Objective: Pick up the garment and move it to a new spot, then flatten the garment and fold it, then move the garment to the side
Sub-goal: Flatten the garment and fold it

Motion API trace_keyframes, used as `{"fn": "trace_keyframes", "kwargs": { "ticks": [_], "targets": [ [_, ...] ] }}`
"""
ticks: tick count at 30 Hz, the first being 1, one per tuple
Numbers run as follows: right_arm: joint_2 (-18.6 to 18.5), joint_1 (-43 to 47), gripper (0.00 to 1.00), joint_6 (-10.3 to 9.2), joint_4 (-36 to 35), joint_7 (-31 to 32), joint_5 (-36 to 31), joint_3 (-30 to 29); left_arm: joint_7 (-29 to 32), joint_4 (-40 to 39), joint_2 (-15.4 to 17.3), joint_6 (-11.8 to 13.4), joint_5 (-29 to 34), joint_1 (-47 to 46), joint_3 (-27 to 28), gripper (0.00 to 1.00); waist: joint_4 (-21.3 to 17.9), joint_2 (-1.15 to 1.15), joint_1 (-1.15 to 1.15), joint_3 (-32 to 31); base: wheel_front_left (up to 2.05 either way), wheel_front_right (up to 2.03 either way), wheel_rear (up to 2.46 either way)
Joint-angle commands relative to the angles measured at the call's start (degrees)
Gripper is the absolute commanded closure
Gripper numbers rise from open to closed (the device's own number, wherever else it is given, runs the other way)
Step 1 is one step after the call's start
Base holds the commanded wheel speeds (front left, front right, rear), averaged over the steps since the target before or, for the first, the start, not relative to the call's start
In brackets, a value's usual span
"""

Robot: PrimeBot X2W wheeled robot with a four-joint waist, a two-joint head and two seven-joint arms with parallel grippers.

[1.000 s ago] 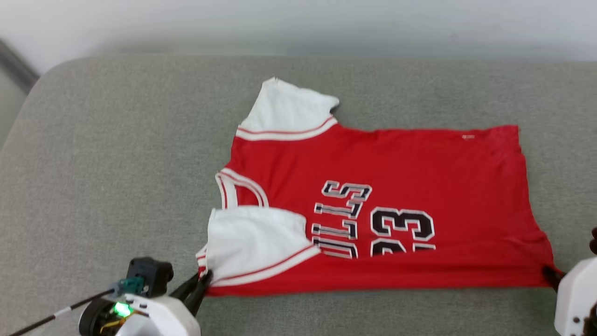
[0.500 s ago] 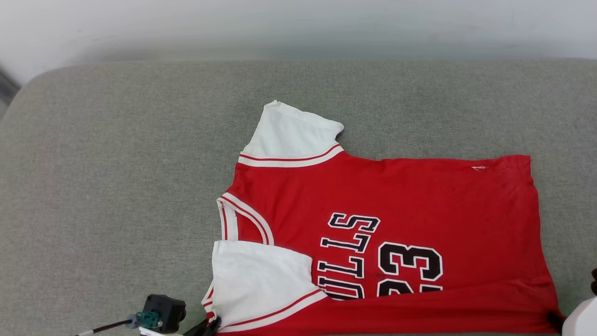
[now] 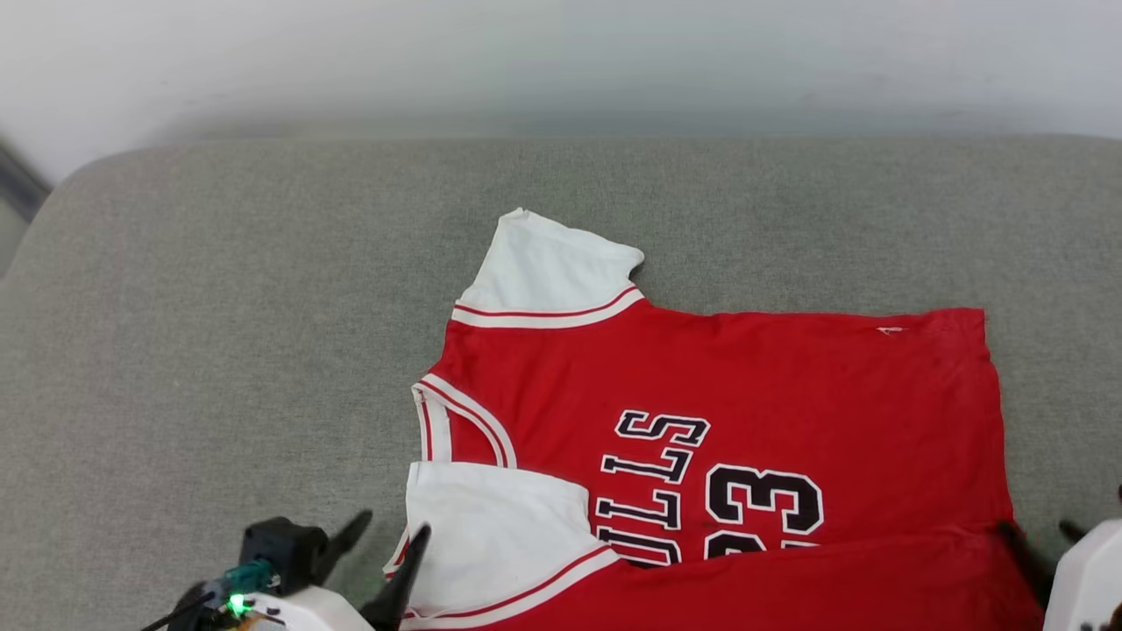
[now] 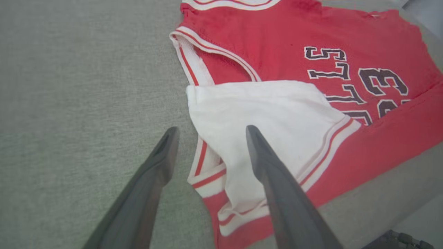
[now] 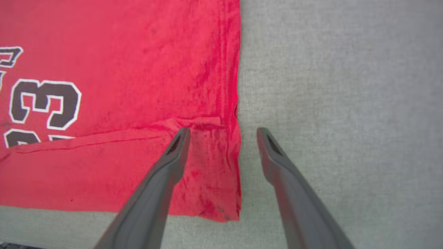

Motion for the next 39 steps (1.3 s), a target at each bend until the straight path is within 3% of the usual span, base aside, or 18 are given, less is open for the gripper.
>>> {"fn": "trace_keyframes", "kwargs": {
  "ticks": [1,7,13,20,25,31,35,39],
  "targets": [
    [-0.3,-1.0,0.00,-0.02,-0.5,-0.9,0.1,-0.1,-0.8,-0.2,0.1,0.1,0.7,-0.7,0.3,0.00,0.0,0.00,0.00,-0.4,0.00,0.00,0.00],
    [0.0,-3.9,0.00,-0.02,-4.3,-12.8,-0.2,0.1,-9.4,-2.5,-0.9,1.5,3.4,-2.1,4.5,0.00,-0.3,0.00,0.00,-1.8,0.00,0.00,0.00],
    [2.5,-5.0,0.00,-0.02,-8.1,-24.7,0.6,1.1,-11.2,-6.6,-5.4,3.4,7.4,-0.8,12.3,0.00,-0.8,0.00,0.00,-2.4,0.00,0.00,0.00],
    [5.2,-4.0,0.00,-0.02,-9.7,-36.4,0.3,2.9,-11.2,-10.9,-11.9,-2.0,13.8,2.4,20.7,0.00,-1.9,0.00,0.00,-1.6,0.00,0.00,0.00],
    [5.1,-5.4,0.00,-0.01,-8.8,-41.5,-0.6,5.3,-11.1,-10.6,-14.2,-6.6,15.8,1.9,24.2,0.00,-4.2,0.00,0.00,0.4,0.00,0.00,0.00],
    [4.8,-7.5,0.00,-0.02,-8.5,-44.2,0.3,7.8,-9.3,-7.9,-11.7,-10.4,16.9,-4.3,23.9,0.00,-7.8,0.00,0.00,5.2,0.00,0.00,0.00],
    [4.8,-9.2,0.00,-0.02,-8.0,-45.3,0.6,8.8,-2.2,-7.0,-7.7,-12.3,14.9,-12.4,23.1,0.00,-10.4,0.00,0.00,8.8,0.00,0.00,0.00],
    [5.4,-10.8,0.00,-0.02,-7.4,-46.3,0.5,10.0,8.0,-5.7,-3.0,-13.5,8.6,-21.5,21.6,0.00,-12.9,0.00,0.00,12.4,0.00,0.00,0.00]
  ]
}}
